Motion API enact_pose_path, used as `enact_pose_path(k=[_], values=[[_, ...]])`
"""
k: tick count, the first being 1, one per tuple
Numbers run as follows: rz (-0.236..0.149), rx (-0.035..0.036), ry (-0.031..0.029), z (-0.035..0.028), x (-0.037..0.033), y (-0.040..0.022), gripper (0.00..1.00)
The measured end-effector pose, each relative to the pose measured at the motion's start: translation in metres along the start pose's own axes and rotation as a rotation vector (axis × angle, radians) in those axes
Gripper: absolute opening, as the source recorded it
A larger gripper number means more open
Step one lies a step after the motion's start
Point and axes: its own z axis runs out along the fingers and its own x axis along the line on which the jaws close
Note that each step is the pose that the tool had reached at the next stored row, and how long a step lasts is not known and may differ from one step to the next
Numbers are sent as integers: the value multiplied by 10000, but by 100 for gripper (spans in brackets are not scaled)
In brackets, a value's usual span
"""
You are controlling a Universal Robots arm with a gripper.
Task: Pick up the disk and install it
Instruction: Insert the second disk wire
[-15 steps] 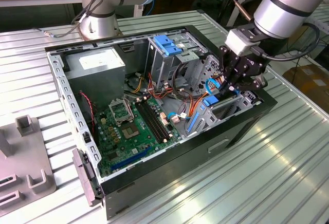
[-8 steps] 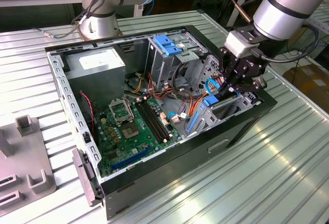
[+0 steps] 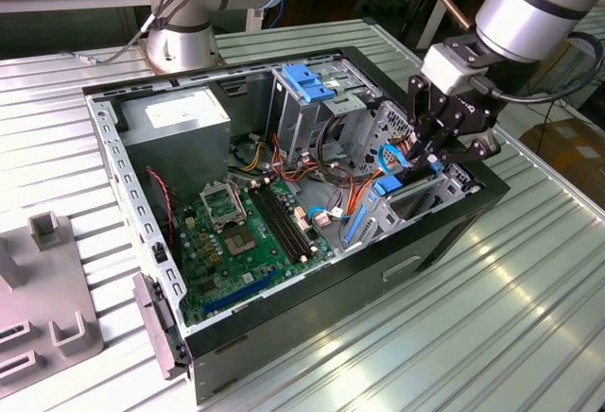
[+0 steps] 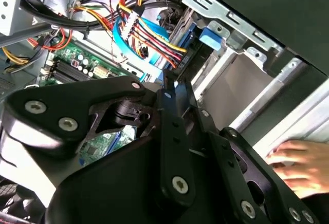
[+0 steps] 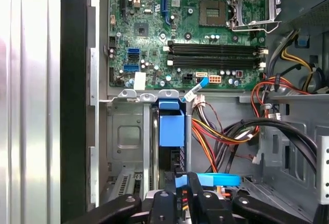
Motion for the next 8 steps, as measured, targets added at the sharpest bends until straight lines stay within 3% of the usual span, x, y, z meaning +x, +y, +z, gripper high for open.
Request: enact_pose_path(k=[3,5,8], values=[[0,0,2,-7,-1,0,22],[0,0,2,-12,-1,0,10],[0,0,2,-17,-1,0,10]])
